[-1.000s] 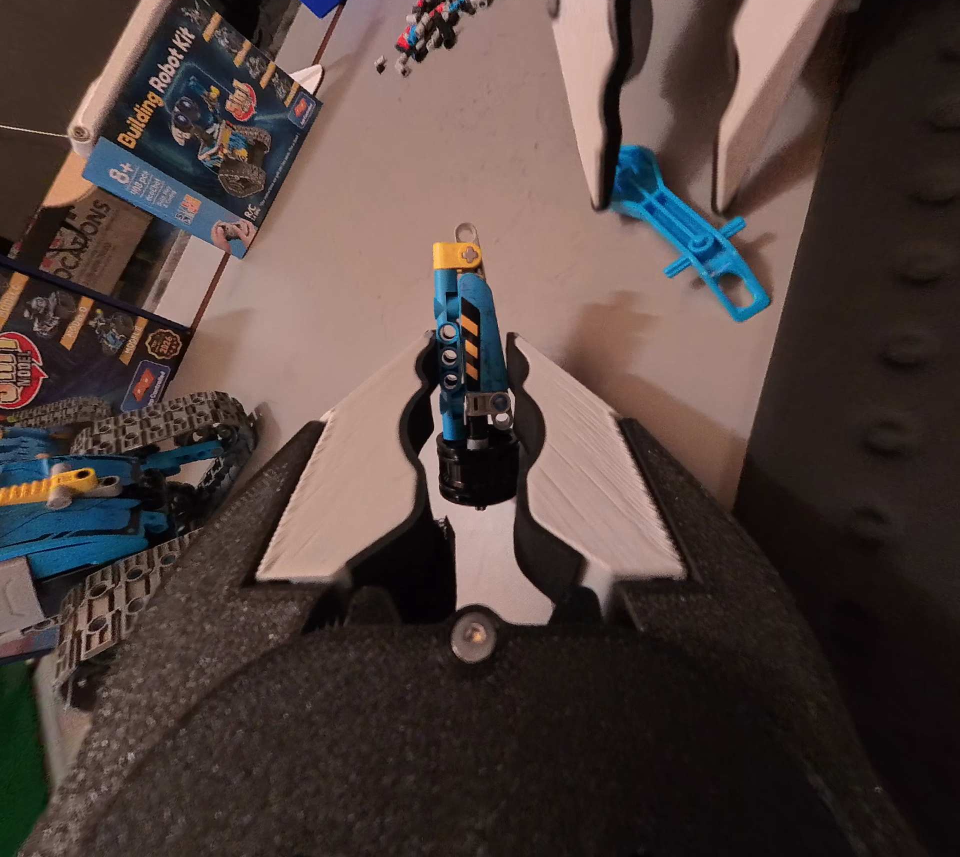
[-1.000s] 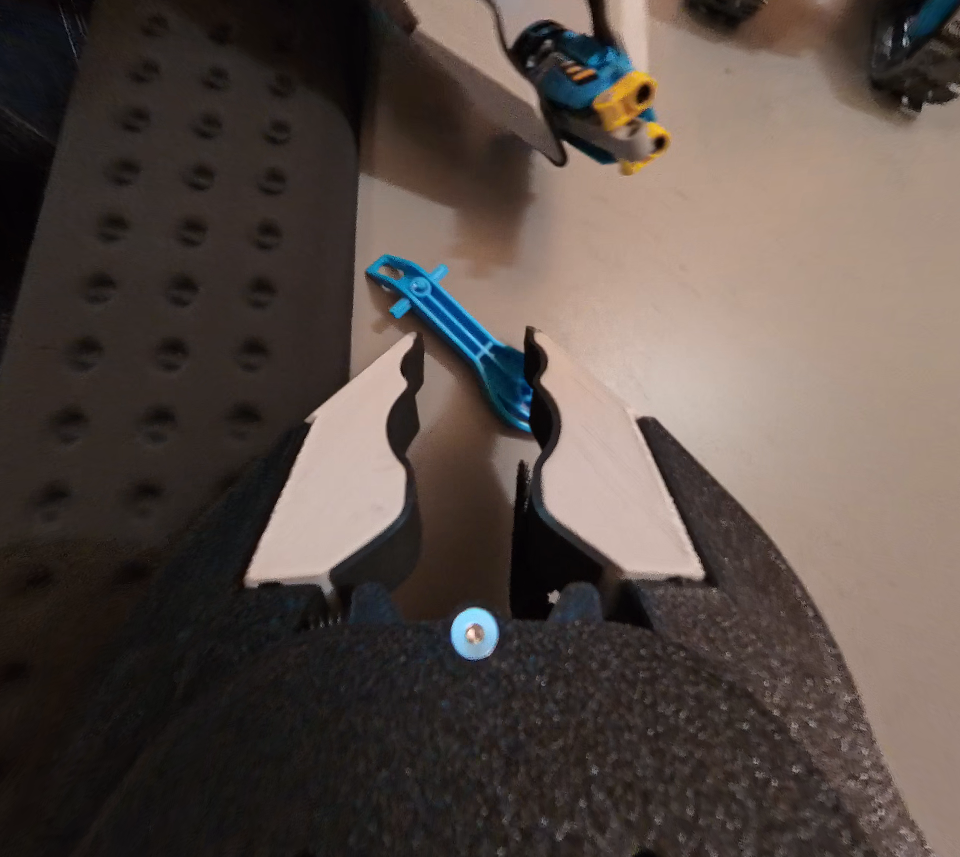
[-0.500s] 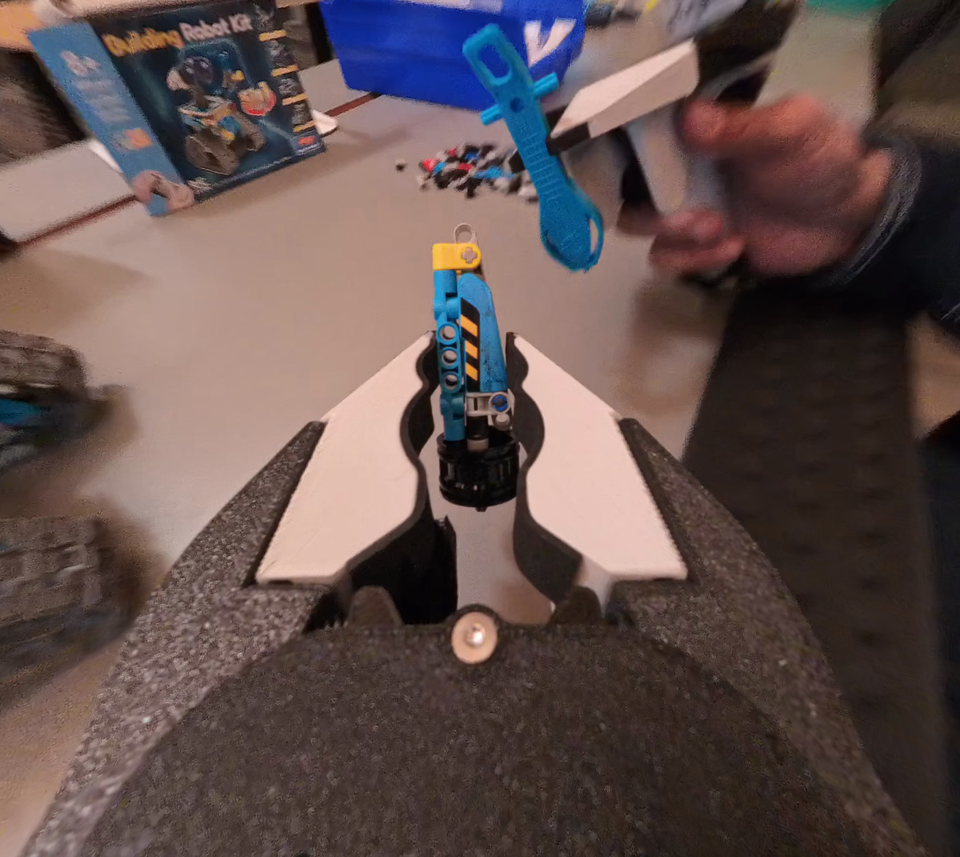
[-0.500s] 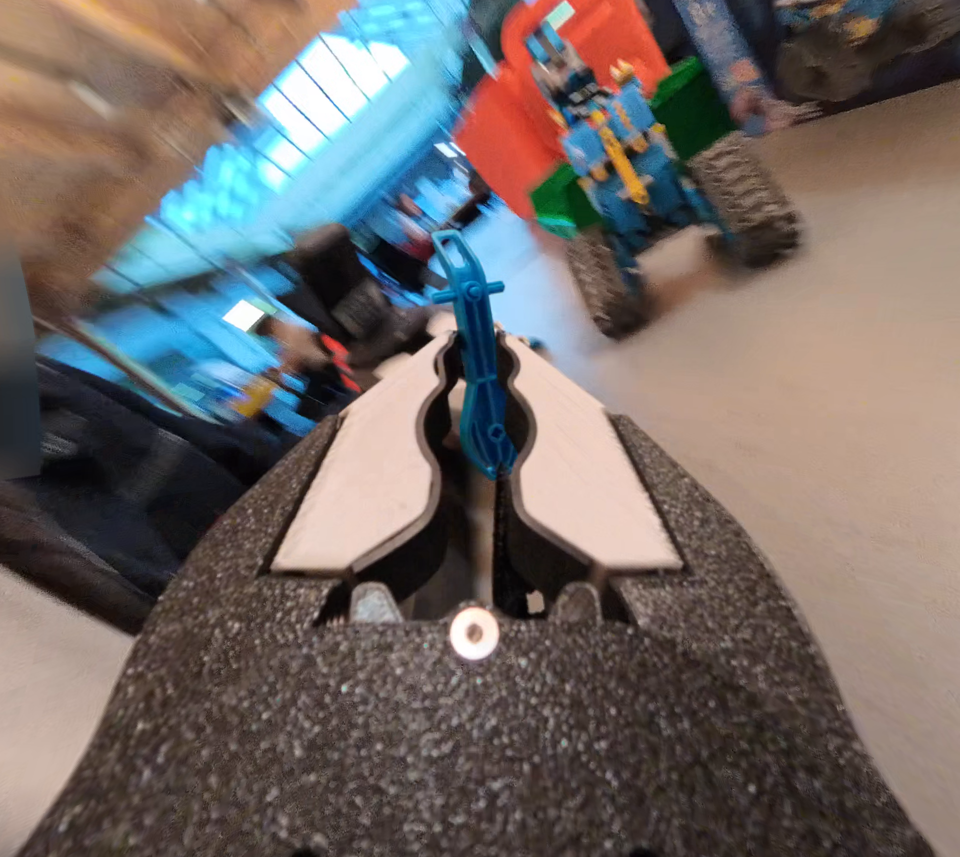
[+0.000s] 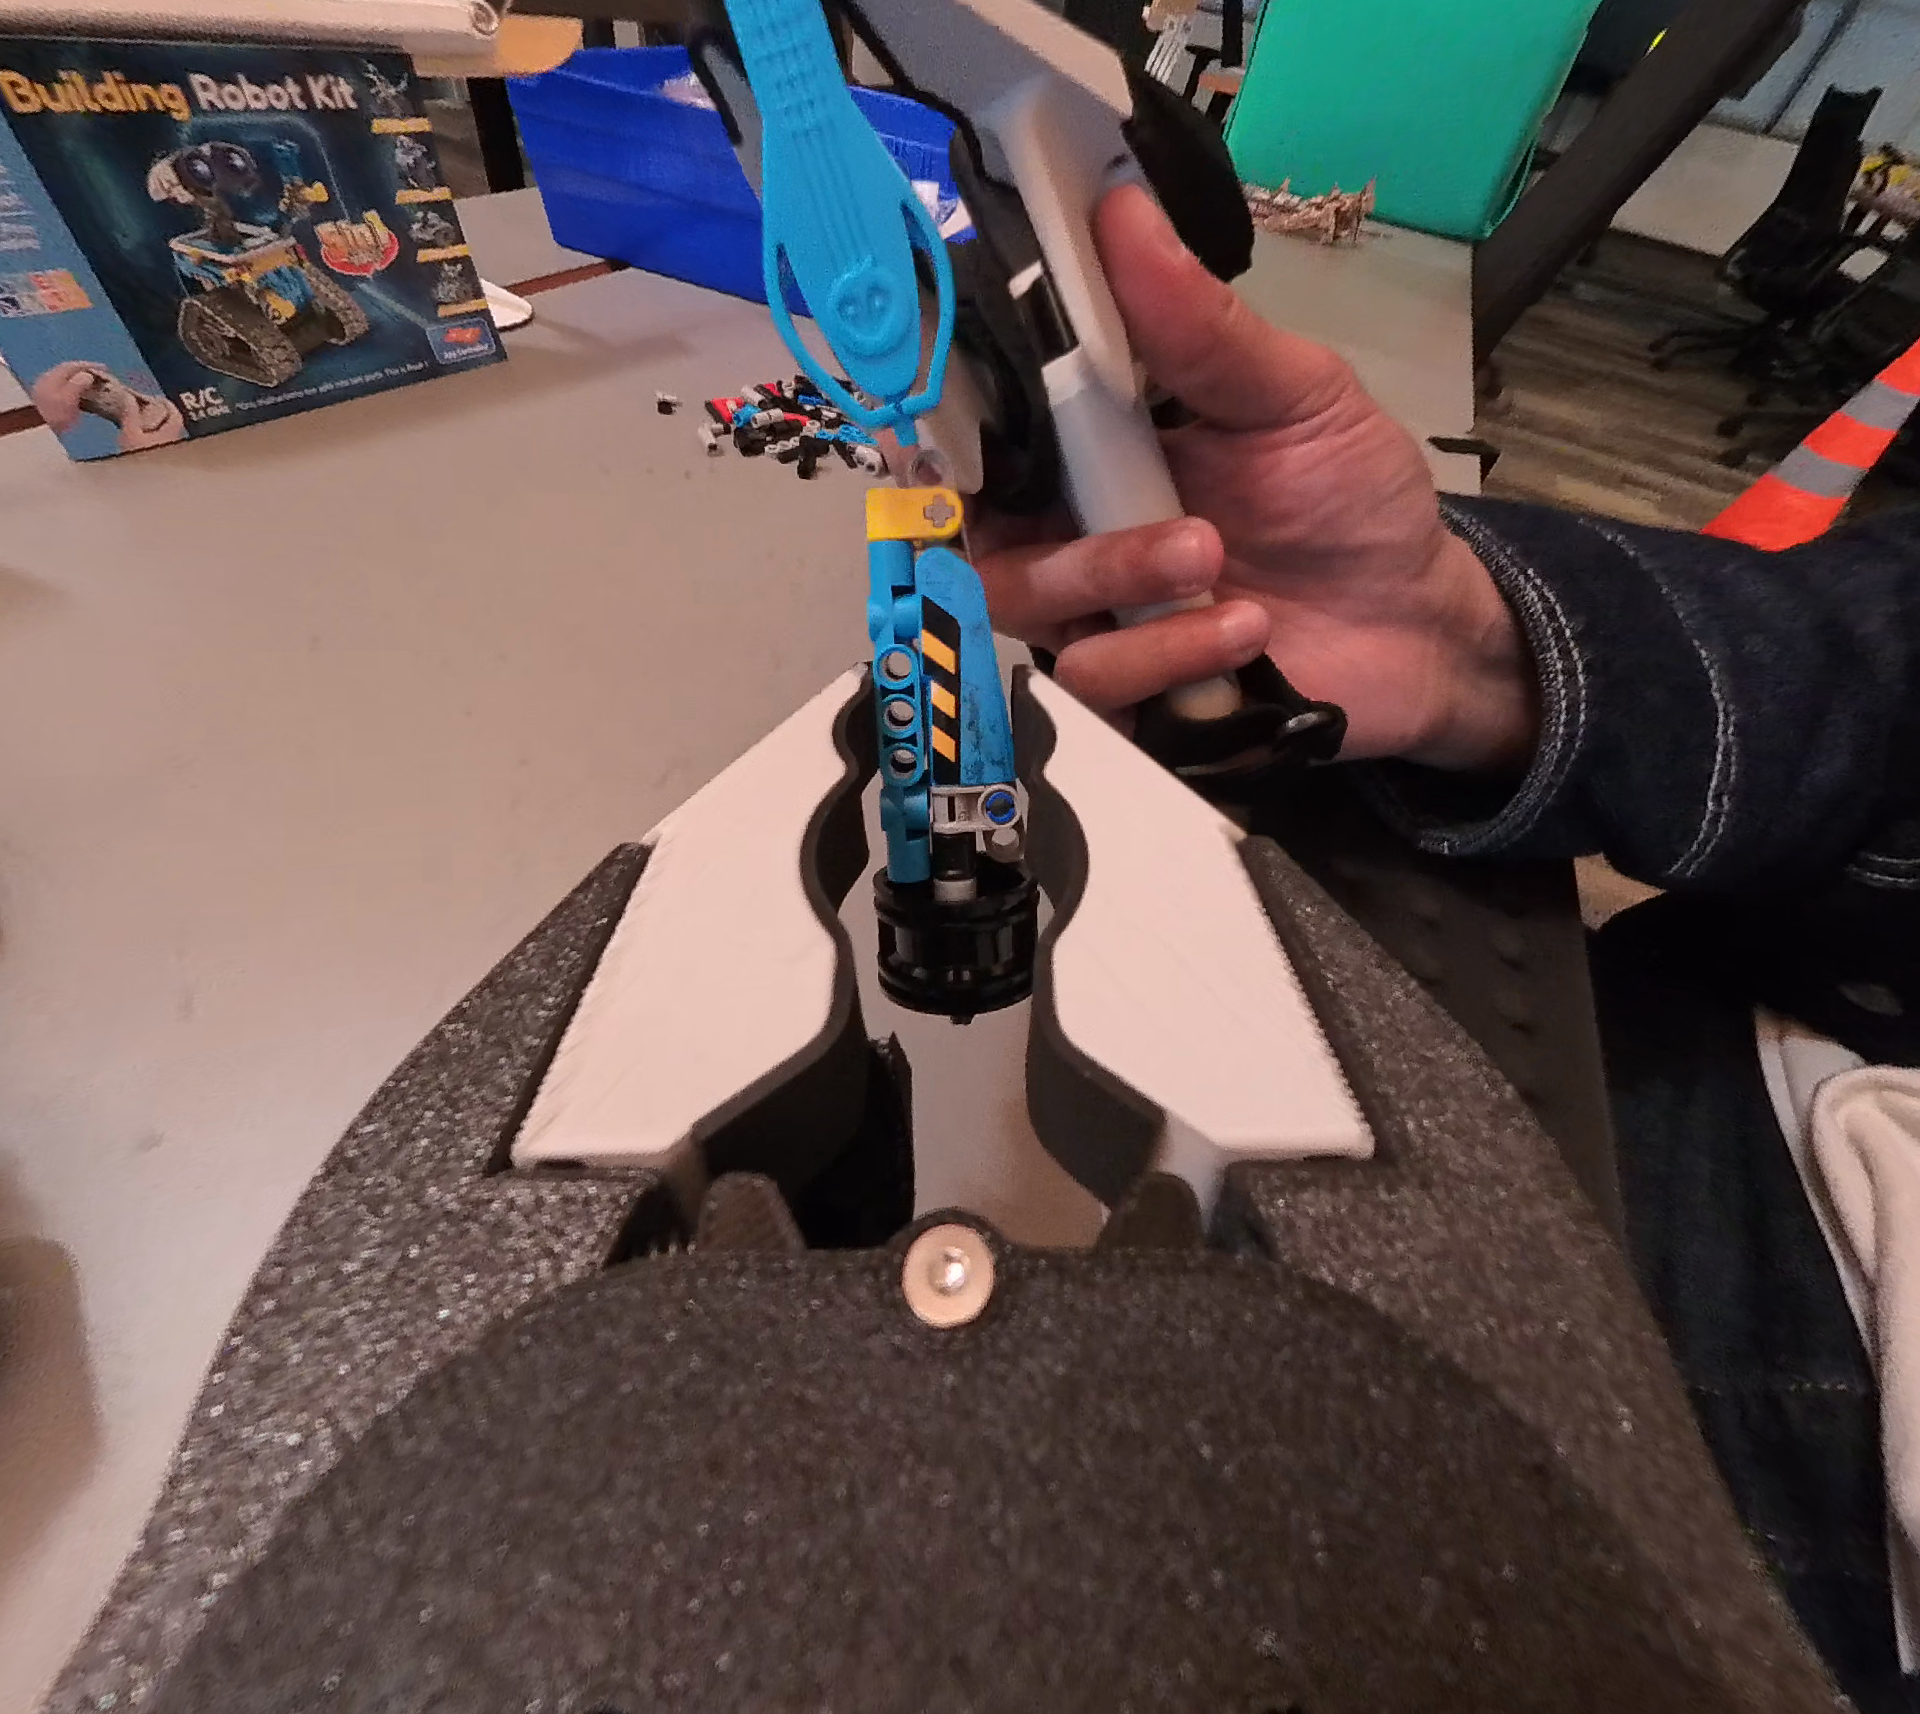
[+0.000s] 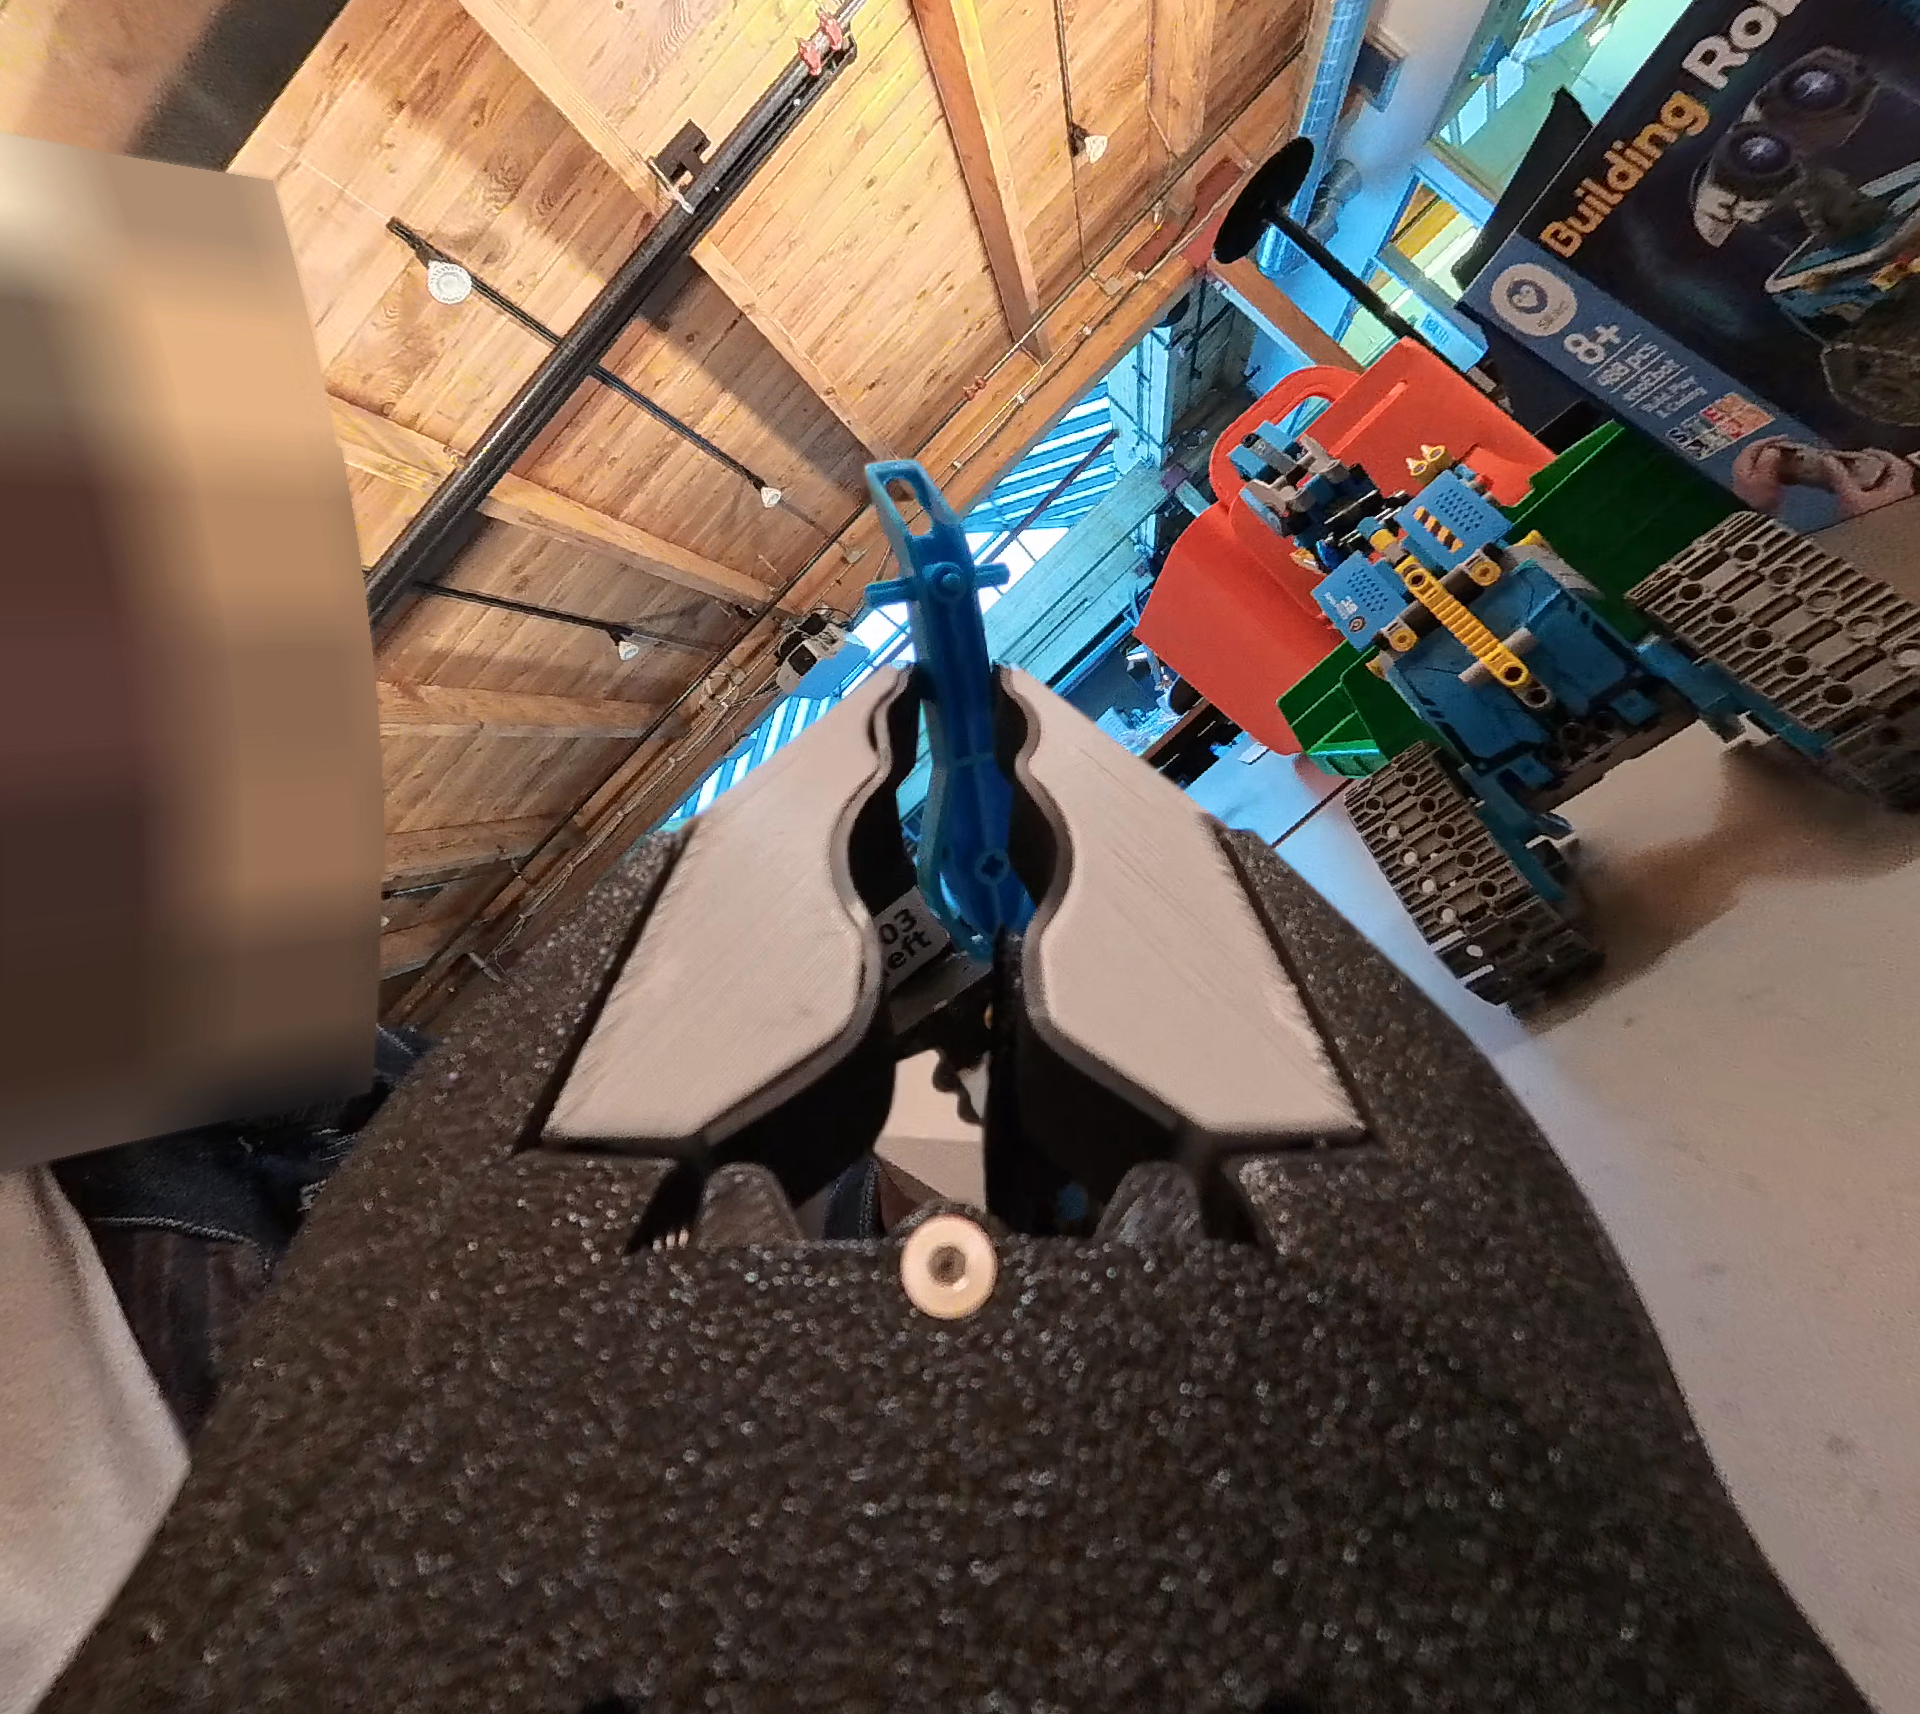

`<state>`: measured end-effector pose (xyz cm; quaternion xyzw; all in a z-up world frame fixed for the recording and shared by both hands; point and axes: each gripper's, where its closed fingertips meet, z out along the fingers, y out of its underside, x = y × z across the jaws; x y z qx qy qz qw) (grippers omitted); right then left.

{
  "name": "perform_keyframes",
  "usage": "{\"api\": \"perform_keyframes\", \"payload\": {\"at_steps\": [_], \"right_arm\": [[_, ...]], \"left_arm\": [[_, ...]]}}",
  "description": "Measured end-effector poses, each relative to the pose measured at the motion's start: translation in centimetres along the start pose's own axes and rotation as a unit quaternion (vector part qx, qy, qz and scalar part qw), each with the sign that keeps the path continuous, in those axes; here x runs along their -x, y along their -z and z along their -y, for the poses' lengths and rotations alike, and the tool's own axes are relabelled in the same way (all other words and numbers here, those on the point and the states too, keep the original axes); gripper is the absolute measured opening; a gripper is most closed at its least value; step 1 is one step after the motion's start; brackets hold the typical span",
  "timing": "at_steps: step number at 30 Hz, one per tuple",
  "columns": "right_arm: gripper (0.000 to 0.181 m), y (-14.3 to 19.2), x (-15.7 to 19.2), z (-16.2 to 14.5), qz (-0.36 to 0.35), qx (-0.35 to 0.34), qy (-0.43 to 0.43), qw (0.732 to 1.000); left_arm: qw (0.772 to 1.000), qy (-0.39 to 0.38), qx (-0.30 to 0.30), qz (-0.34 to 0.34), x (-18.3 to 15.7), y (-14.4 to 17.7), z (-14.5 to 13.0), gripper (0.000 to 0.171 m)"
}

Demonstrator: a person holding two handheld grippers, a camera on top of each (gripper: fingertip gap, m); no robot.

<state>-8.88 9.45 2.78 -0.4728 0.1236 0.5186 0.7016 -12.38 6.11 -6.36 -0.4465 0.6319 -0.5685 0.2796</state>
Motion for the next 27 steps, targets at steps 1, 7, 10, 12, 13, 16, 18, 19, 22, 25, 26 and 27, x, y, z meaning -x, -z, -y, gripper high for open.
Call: {"api": "perform_keyframes", "payload": {"at_steps": [1, 7, 10, 12, 13, 16, 18, 19, 22, 25, 26, 27], "right_arm": [[0.012, 0.0, 0.0, 0.0, 0.001, 0.000, 0.000, 1.000], [0.011, 0.2, -0.5, 0.0, -0.014, 0.001, 0.004, 1.000], [0.012, 0.1, -0.4, -0.2, -0.013, 0.006, 0.005, 1.000], [0.012, 0.1, -0.3, -0.3, -0.011, 0.008, 0.005, 1.000], [0.012, 0.1, -0.3, -0.2, -0.009, 0.005, 0.003, 1.000], [0.012, 0.2, -0.5, -0.4, -0.014, 0.005, 0.002, 1.000], [0.012, 0.3, -0.4, -0.3, -0.018, 0.002, 0.011, 1.000], [0.012, 0.4, -0.5, -0.4, -0.023, 0.003, 0.017, 1.000], [0.012, 0.4, -0.8, -1.5, -0.033, 0.022, 0.013, 0.999], [0.012, 0.4, -0.2, -1.1, -0.013, 0.008, 0.003, 1.000], [0.012, 0.6, -0.5, -0.9, -0.020, 0.007, 0.006, 1.000], [0.012, 0.7, -0.6, -0.6, -0.021, 0.004, 0.006, 1.000]], "left_arm": [[1.000, 0.003, -0.004, -0.003, -0.1, 0.1, 0.1, 0.024], [1.000, 0.001, -0.007, -0.012, -0.4, 0.1, 0.3, 0.024], [1.000, 0.006, -0.010, -0.014, -0.3, 0.2, 0.3, 0.024], [1.000, 0.015, -0.013, -0.017, -0.3, 0.3, 0.4, 0.024], [1.000, 0.019, -0.016, -0.019, -0.2, 0.3, 0.5, 0.024], [0.999, 0.027, -0.016, -0.026, -0.3, 0.3, 0.5, 0.023], [0.999, 0.034, -0.021, -0.031, -0.4, 0.5, 0.7, 0.023], [0.998, 0.040, -0.026, -0.033, -0.3, 0.6, 0.9, 0.023], [0.995, 0.073, -0.057, -0.047, -0.1, 1.2, 1.9, 0.023], [0.991, 0.098, -0.074, -0.048, 0.6, 1.7, 2.3, 0.022], [0.991, 0.100, -0.076, -0.051, 0.6, 1.9, 2.4, 0.022], [0.991, 0.096, -0.076, -0.052, 0.5, 1.9, 2.4, 0.022]]}}
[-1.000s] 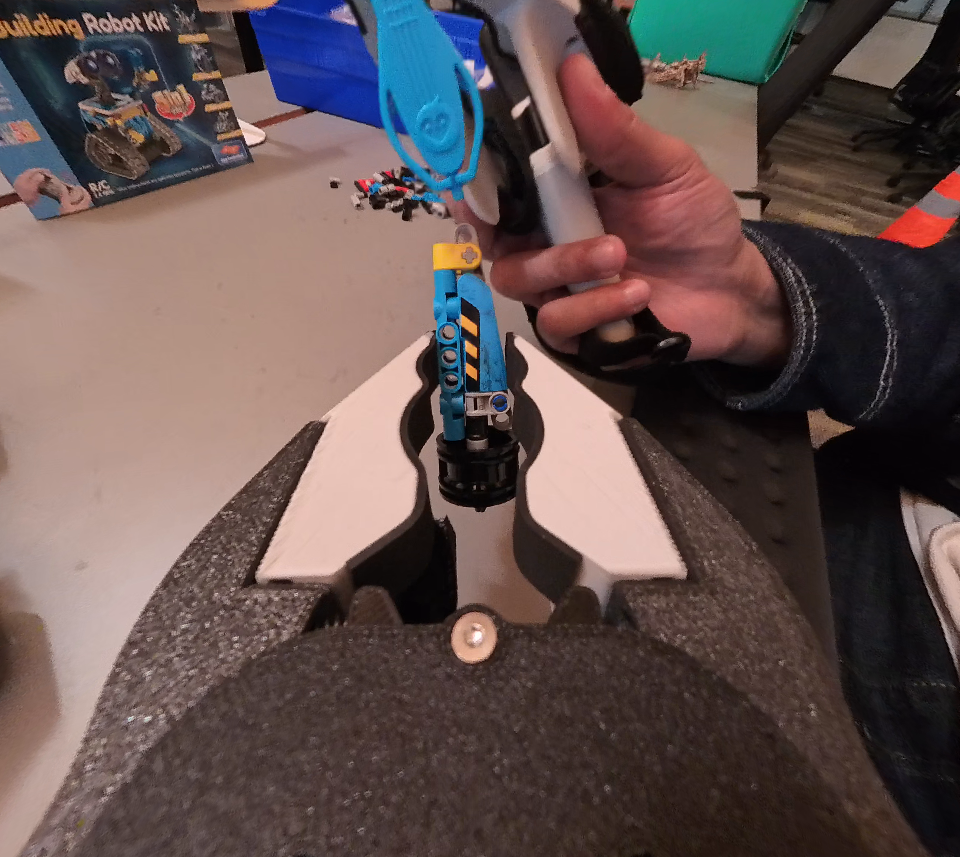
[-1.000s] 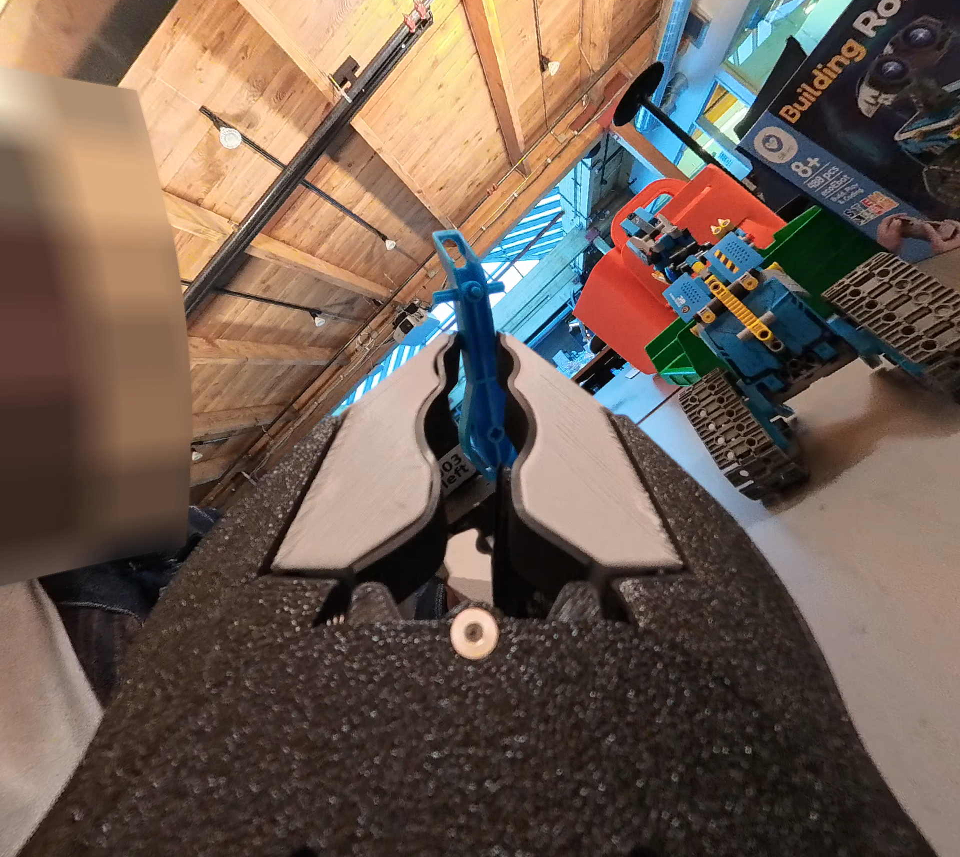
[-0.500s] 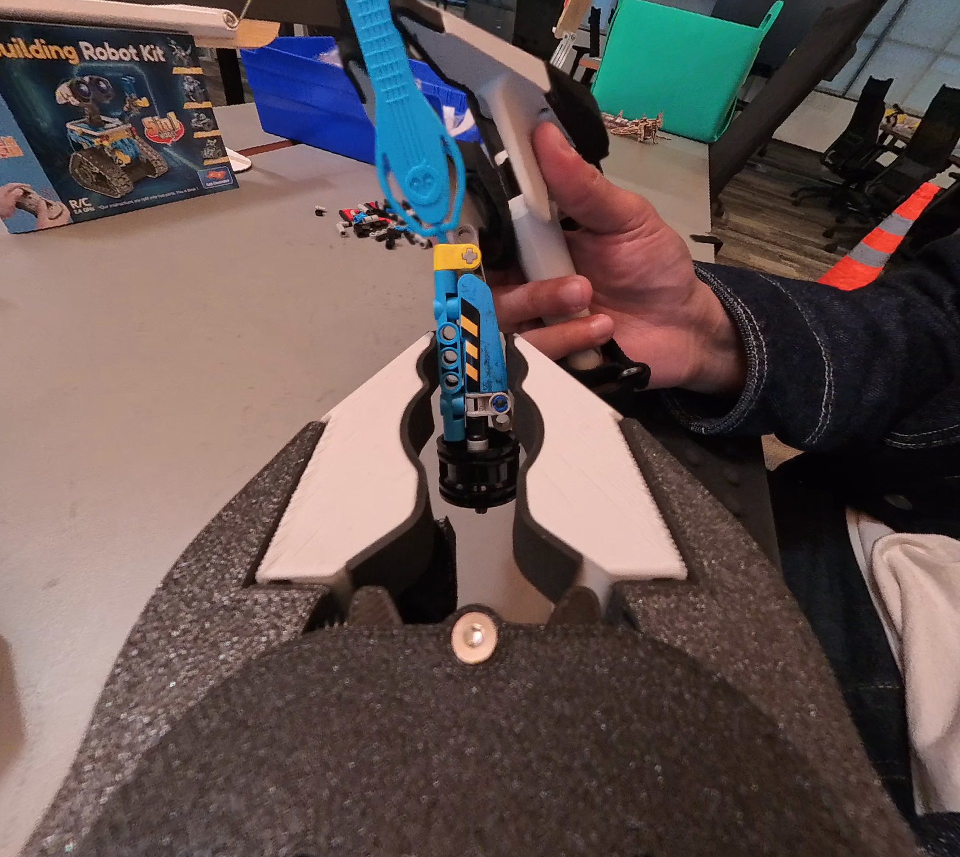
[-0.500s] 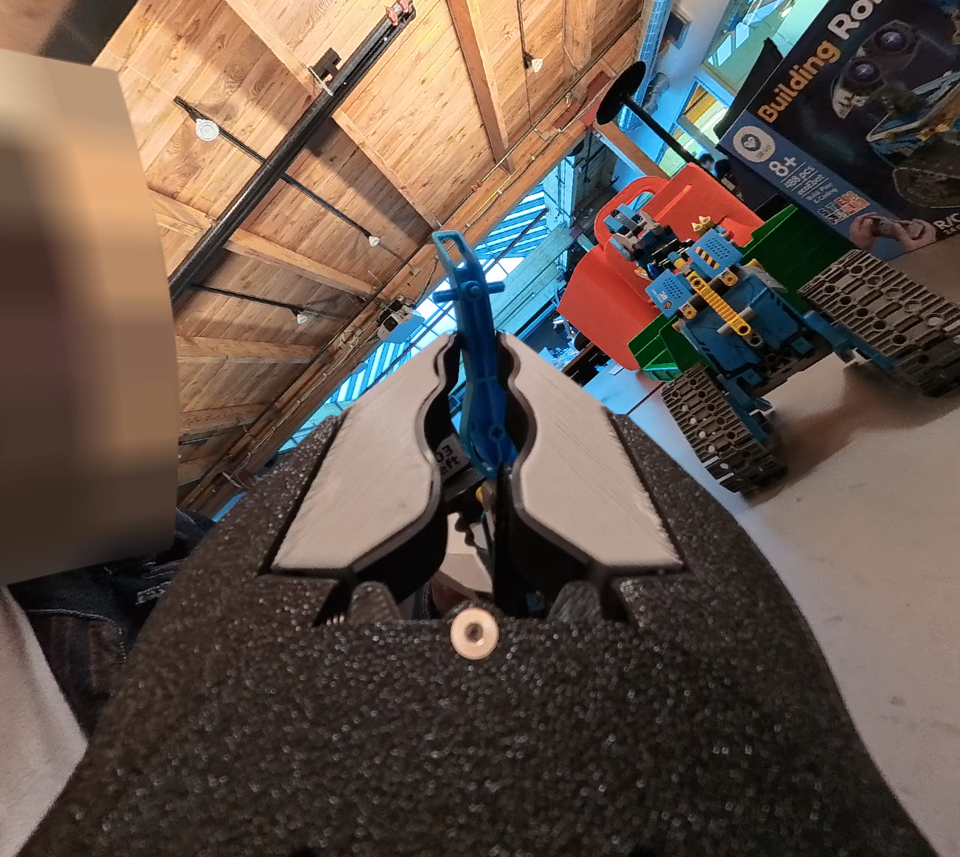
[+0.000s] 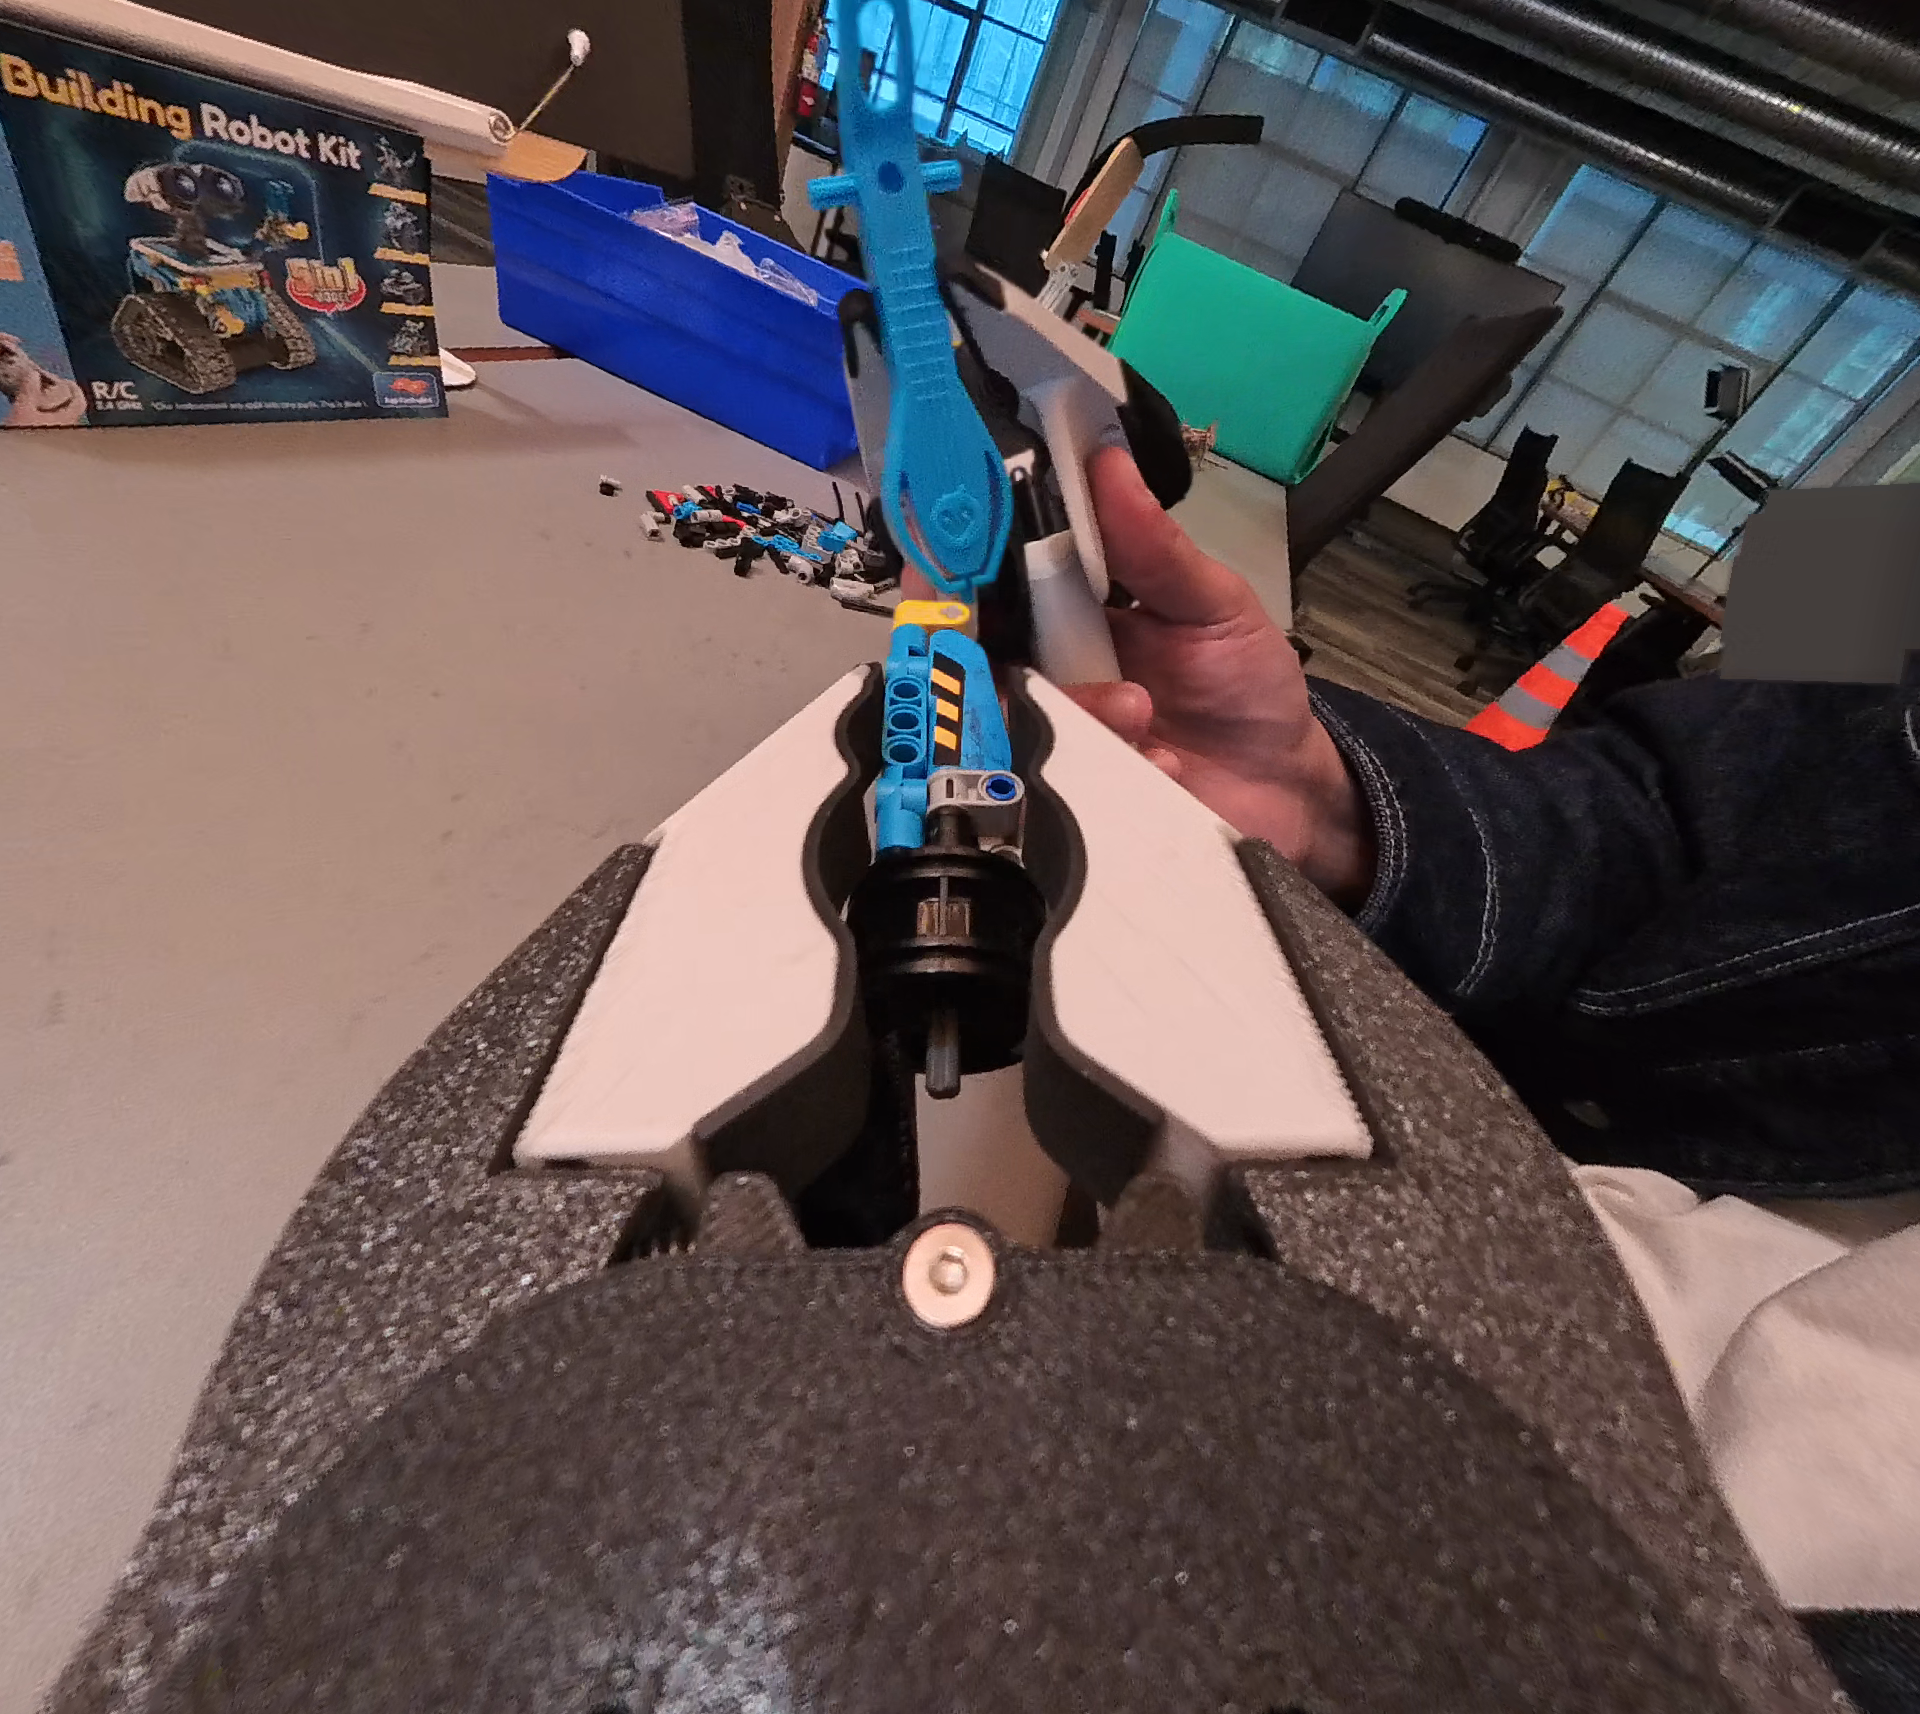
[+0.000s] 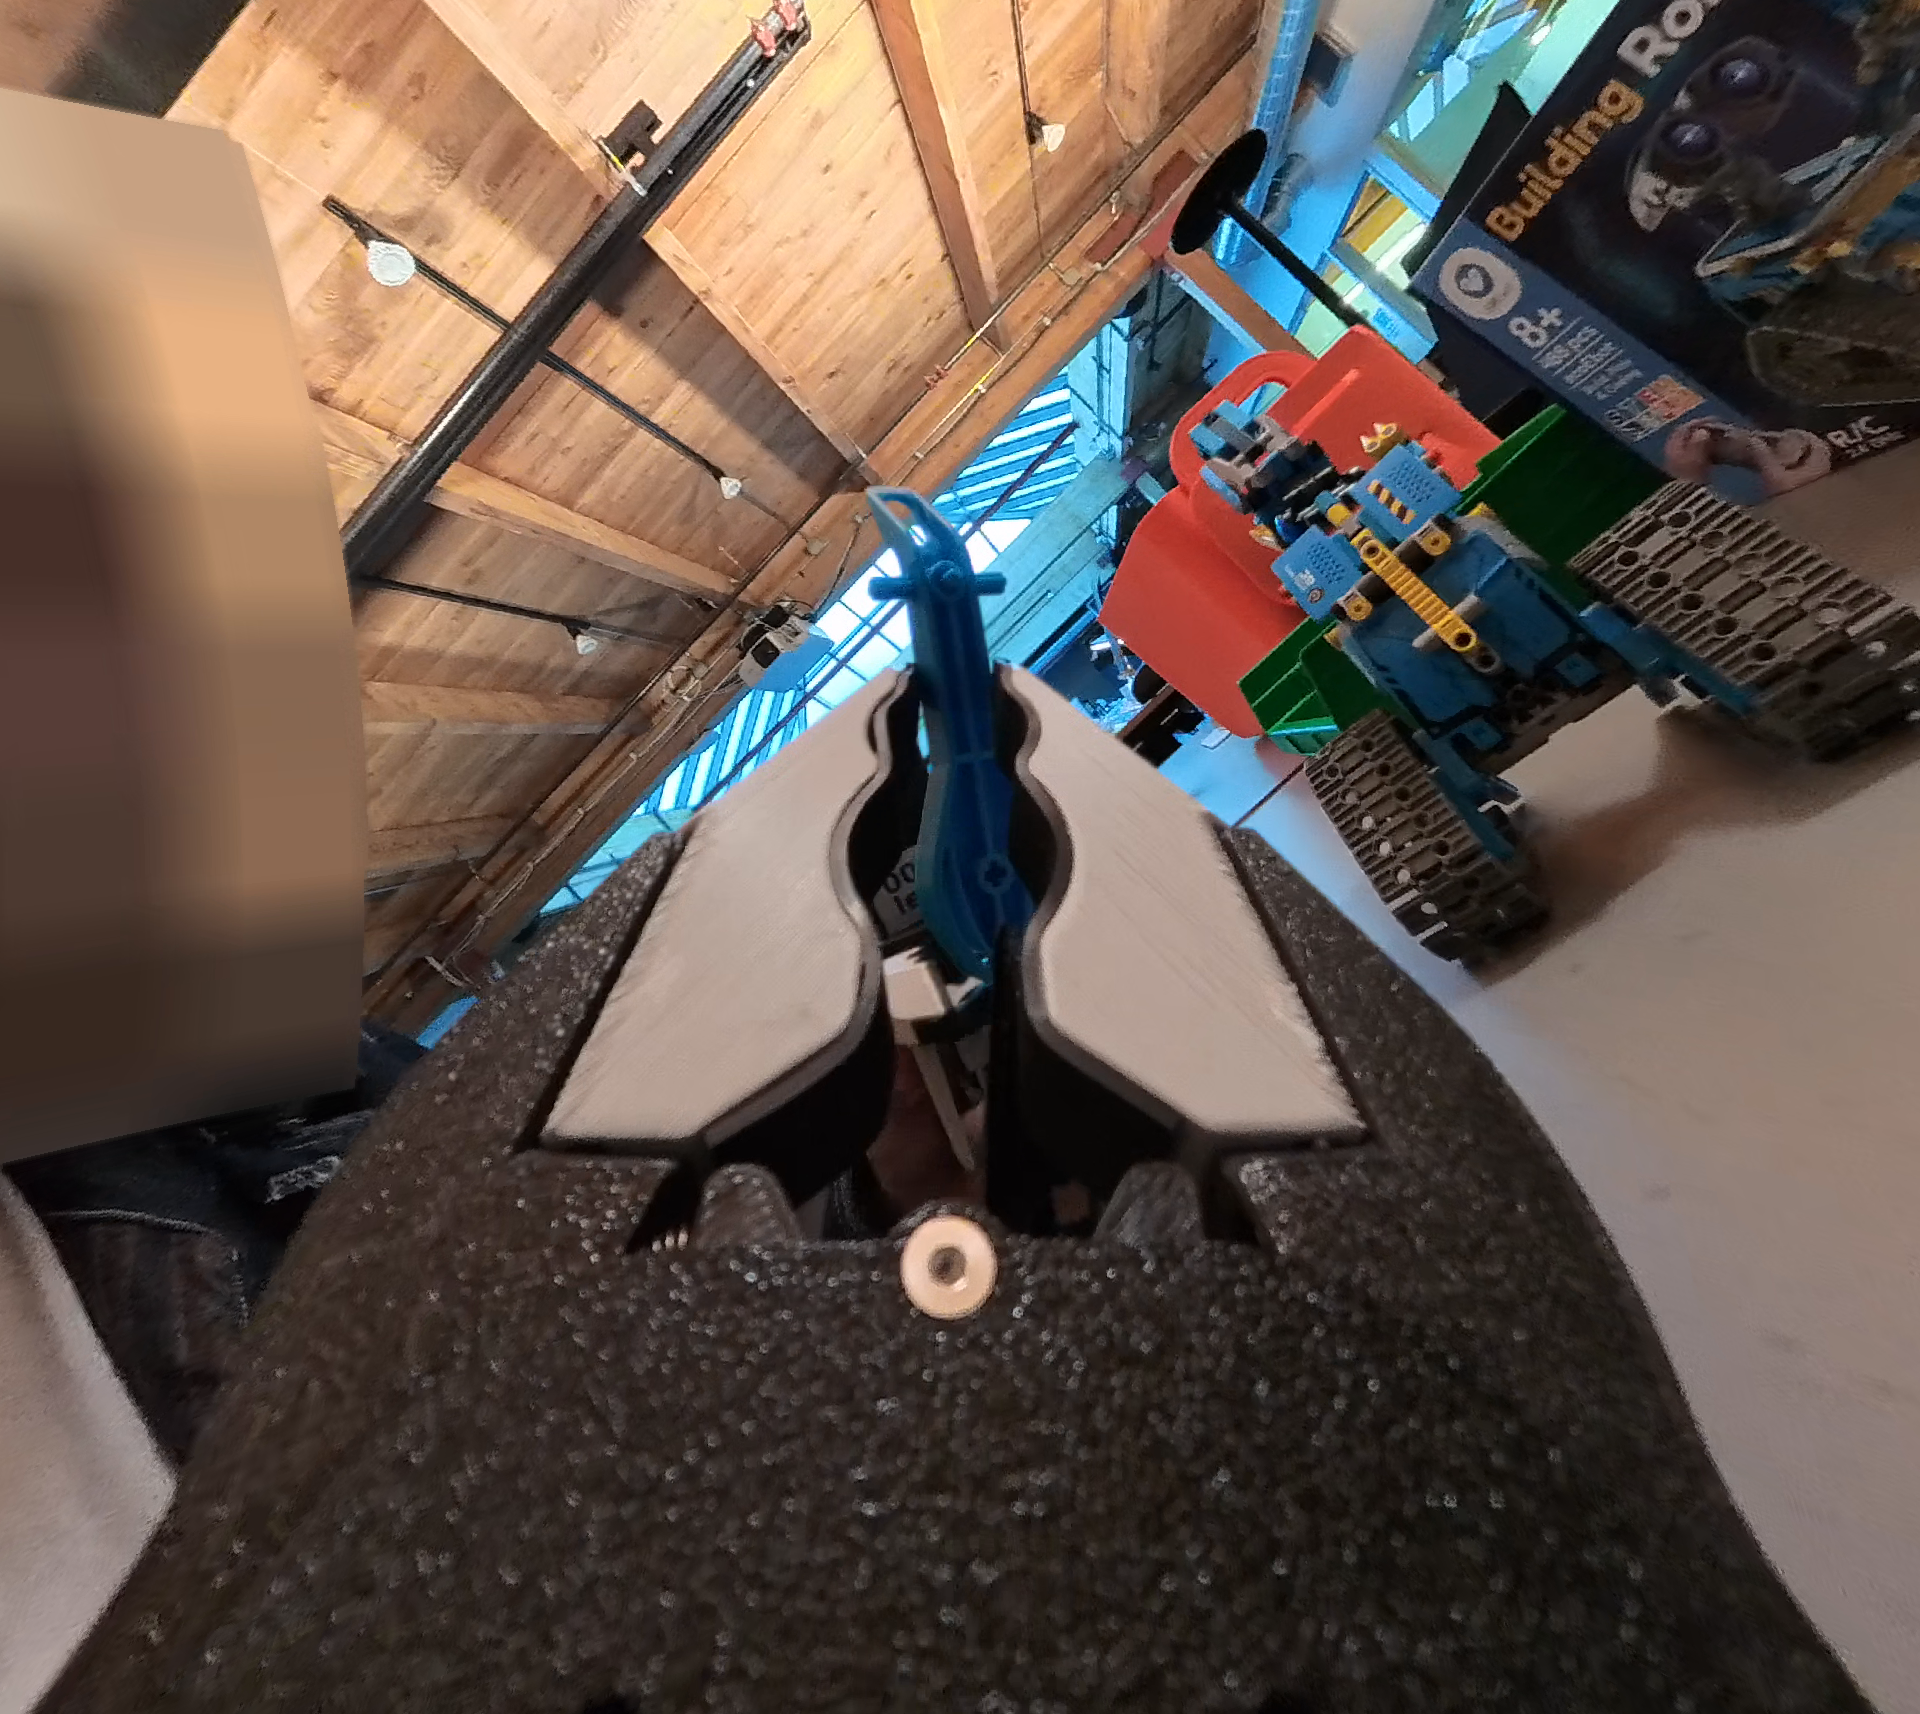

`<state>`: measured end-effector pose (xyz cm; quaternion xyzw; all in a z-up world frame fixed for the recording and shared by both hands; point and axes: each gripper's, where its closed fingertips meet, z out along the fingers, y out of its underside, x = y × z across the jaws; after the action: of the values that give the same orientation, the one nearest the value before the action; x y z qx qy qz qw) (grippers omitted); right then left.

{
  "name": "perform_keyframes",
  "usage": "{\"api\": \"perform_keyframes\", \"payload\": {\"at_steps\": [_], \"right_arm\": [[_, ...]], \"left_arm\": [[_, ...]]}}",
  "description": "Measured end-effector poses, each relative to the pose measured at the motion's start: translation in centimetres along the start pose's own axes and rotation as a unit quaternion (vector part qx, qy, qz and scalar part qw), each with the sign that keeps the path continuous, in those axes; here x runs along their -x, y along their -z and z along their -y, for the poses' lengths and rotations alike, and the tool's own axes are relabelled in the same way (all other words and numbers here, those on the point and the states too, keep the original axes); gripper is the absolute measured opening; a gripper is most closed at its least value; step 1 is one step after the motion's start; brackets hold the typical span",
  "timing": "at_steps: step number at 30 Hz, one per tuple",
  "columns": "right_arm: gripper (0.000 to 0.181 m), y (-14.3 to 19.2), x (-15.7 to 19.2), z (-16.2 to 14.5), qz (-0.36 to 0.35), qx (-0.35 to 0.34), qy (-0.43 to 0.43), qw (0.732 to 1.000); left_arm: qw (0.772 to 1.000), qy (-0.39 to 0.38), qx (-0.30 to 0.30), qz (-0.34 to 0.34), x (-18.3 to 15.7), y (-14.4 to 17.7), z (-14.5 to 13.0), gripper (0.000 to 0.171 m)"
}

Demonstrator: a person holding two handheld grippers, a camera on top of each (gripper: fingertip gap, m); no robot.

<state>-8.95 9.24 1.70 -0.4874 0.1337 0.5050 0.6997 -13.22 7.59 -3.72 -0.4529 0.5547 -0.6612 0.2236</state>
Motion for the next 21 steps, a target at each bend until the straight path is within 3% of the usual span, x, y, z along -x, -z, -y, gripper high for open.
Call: {"api": "perform_keyframes", "payload": {"at_steps": [4, 8, 11, 18, 21], "right_arm": [[0.013, 0.4, -0.3, 0.7, -0.005, -0.015, -0.005, 1.000], [0.013, 0.7, -0.5, 0.8, -0.001, -0.020, -0.022, 1.000], [0.012, 0.8, -0.6, 0.7, 0.000, -0.018, -0.033, 0.999], [0.011, 0.9, -1.4, -0.3, -0.011, -0.005, -0.068, 0.998], [0.011, 0.7, -1.6, -0.9, -0.015, 0.001, -0.073, 0.997]], "left_arm": [[0.995, -0.068, 0.052, 0.044, 0.8, -0.3, -1.6, 0.022], [0.933, -0.225, 0.247, 0.131, 4.1, 0.0, -7.8, 0.022], [0.905, -0.251, 0.320, 0.125, 4.4, 0.1, -10.7, 0.023], [0.913, -0.225, 0.320, 0.115, 4.3, 0.1, -10.8, 0.027], [0.933, -0.204, 0.275, 0.114, 3.7, -0.5, -9.1, 0.039]]}}
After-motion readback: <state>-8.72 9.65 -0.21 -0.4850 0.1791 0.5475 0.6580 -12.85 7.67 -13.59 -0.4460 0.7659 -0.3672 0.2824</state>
